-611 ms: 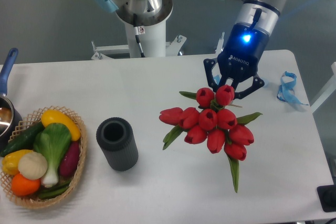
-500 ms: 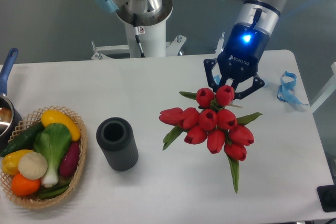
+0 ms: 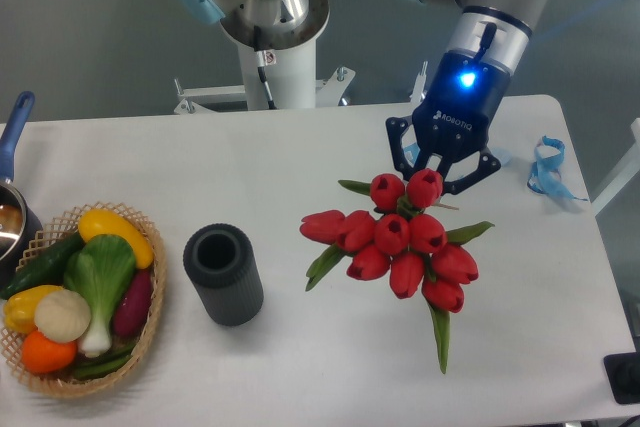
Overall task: Insert the flowers into the vase
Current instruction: 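Lift the red tulip bunch with the gripper holding the stems, then carry the tulips over the dark grey vase, stems pointing down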
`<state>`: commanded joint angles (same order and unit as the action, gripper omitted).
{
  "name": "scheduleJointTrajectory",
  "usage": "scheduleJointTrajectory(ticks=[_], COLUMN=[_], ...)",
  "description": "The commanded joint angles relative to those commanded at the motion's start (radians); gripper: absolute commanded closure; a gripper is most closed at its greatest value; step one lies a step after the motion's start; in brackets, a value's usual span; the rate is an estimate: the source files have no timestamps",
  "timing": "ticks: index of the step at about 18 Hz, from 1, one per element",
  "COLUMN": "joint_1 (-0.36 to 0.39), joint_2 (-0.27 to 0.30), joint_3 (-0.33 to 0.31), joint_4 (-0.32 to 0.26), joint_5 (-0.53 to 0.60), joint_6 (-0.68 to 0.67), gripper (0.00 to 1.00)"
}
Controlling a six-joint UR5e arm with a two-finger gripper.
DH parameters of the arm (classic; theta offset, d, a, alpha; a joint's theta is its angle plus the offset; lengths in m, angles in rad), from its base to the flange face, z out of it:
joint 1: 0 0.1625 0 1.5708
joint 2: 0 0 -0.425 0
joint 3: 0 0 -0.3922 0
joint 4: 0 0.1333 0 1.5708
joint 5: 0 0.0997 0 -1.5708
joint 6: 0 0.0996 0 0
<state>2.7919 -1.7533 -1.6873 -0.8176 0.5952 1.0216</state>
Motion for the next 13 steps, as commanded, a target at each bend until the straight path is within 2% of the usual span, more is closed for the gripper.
scheduleJointTrajectory(ticks=[6, 13], joint_1=[-0.014, -0.055], joint_2=[-0.014, -0.012], joint_3=[0.005, 0.012], joint_4=[0.009, 0.017], joint_5=[-0.005, -0.127], joint_6=[0.003, 0.002], gripper=[0.96, 0.96])
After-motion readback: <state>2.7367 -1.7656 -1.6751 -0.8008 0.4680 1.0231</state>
